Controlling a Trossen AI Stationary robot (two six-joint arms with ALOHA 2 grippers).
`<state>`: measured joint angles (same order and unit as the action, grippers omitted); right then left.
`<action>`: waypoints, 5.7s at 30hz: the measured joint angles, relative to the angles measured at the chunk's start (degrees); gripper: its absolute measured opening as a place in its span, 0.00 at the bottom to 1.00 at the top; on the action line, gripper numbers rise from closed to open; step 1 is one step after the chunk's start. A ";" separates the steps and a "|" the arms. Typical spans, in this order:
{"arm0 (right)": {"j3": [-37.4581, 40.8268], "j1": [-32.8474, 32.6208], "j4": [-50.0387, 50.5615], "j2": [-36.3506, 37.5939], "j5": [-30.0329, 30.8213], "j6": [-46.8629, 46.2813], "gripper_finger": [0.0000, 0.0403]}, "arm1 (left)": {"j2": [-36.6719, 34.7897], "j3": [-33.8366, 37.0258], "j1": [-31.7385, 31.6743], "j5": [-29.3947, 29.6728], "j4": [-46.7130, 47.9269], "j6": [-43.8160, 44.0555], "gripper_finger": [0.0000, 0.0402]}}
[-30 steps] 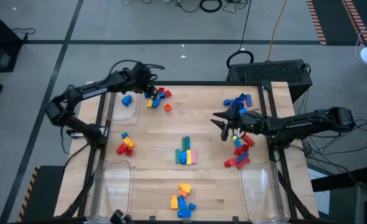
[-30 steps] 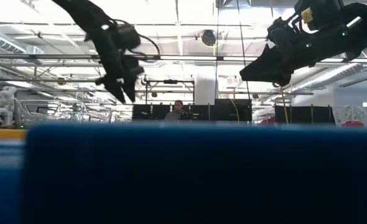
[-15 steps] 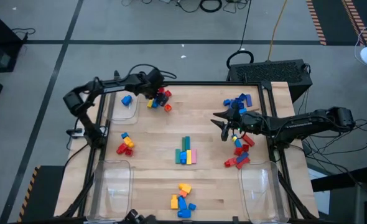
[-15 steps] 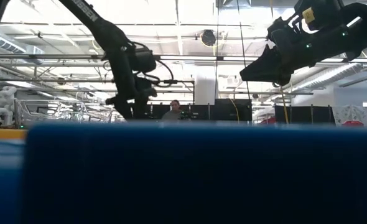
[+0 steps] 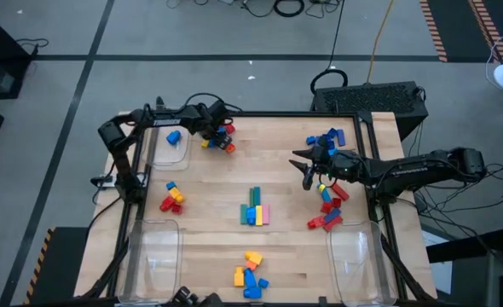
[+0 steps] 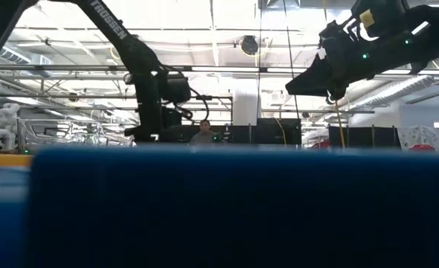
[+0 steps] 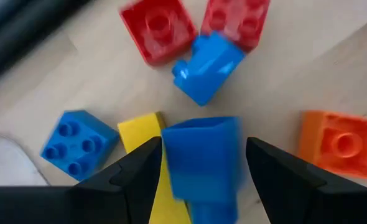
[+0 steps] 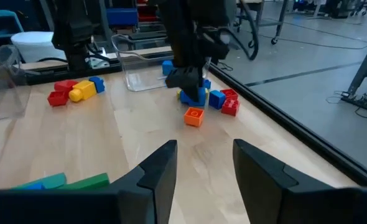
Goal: Sort blocks by size
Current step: Put the blue one stud game piece into the top left transparent bin, then put the yellow one stud game piece into the top left transparent bin
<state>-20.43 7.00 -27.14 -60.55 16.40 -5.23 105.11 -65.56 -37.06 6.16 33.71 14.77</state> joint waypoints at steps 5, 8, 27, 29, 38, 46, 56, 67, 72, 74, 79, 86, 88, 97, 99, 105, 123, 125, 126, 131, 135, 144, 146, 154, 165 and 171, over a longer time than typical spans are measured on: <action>0.00 0.66 -0.08 0.00 -0.01 0.39 0.35 | 0.69 0.00 0.08 0.29 -0.06 0.02 0.59; 0.00 0.92 -0.09 0.00 -0.04 0.42 0.35 | 0.69 0.00 0.32 0.34 -0.05 -0.01 0.57; 0.00 0.95 -0.10 0.00 -0.04 0.61 0.35 | -1.37 -2.18 0.83 0.33 8.09 -0.53 0.36; 0.00 0.95 -0.19 0.00 0.01 0.61 0.35 | -2.64 -3.35 1.02 1.21 10.57 -0.53 0.36; 0.01 0.95 -1.86 0.01 0.01 0.61 0.35 | -9.80 -6.37 0.84 3.81 13.72 -1.62 0.36; 0.02 0.95 -1.50 0.02 0.01 0.39 0.35 | -16.57 -6.69 0.29 7.03 19.95 -0.07 0.36; 0.00 0.95 -1.79 0.02 0.03 1.35 0.35 | -21.40 -6.49 -1.46 12.45 30.23 2.95 0.36; 0.02 0.95 -1.17 0.02 0.03 1.39 0.35 | -27.79 4.28 -5.45 12.34 31.33 6.06 0.36; 0.02 0.95 -1.24 0.01 0.03 1.40 0.35 | -29.61 9.14 -6.12 10.46 29.89 7.49 0.36; 0.02 0.95 -1.26 0.00 0.03 1.39 0.35 | -29.74 10.66 -6.10 9.52 28.30 7.97 0.36; 0.02 0.95 -1.38 0.01 0.01 0.32 0.35 | -29.72 14.32 -6.10 8.14 26.24 8.55 0.40; 0.02 0.81 -2.32 0.01 -0.01 -0.07 0.37 | -29.72 15.21 -6.10 7.39 26.25 8.89 0.56; 0.02 0.71 -2.32 0.01 -0.07 -0.06 0.37 | -29.72 15.21 -6.10 7.12 26.23 8.87 0.57; 0.02 0.73 -2.24 0.01 -0.06 -0.65 0.37 | -34.38 14.04 -4.46 5.52 26.96 8.39 0.58; 0.00 0.73 -2.20 0.02 -0.06 -1.03 0.37 | -36.57 13.88 -3.48 4.29 27.25 8.39 0.58; 0.01 0.73 -2.20 0.01 -0.06 -1.14 0.37 | -42.55 13.86 1.51 -0.98 30.13 12.28 0.58; 0.02 0.75 -2.26 0.02 -0.25 -1.14 0.37 | -46.62 13.86 25.18 -6.33 31.13 13.52 0.58; 0.01 0.75 -2.54 0.00 -0.25 -1.16 0.37 | -46.19 13.86 26.82 -6.60 31.19 18.25 0.58; 0.02 0.73 -2.68 0.01 -0.25 -1.16 0.37 | -45.97 13.86 27.48 -7.03 31.21 20.56 0.58; 0.02 0.73 -2.69 0.00 -0.25 -1.16 0.37 | -44.82 13.86 31.21 -8.22 31.48 31.73 0.58; 0.02 0.73 -2.65 0.00 -0.25 -1.16 0.37 | -43.34 14.38 34.76 -7.36 31.49 39.50 0.58; 0.02 0.73 -1.31 0.00 -0.27 -1.33 0.37 | -38.61 16.61 39.32 -6.56 31.30 61.28 0.58; 0.02 0.73 -1.16 0.00 -0.28 -1.38 0.37 | -37.64 16.61 40.02 -6.80 31.34 63.29 0.58; 0.02 0.73 1.63 0.00 -0.28 -1.10 0.37 | -32.76 16.61 41.33 -5.03 35.04 69.50 0.58; 0.02 0.71 4.42 0.00 -0.30 -1.14 0.37 | -27.15 16.63 41.18 -4.58 34.63 71.95 0.58; 0.02 -0.35 4.79 0.00 -0.30 -1.14 0.37 | -25.17 19.49 40.78 -6.94 32.73 73.20 0.58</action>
<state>-20.40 6.65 -22.35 -60.55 16.10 -6.37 79.94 -46.06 3.73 -0.78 66.44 87.96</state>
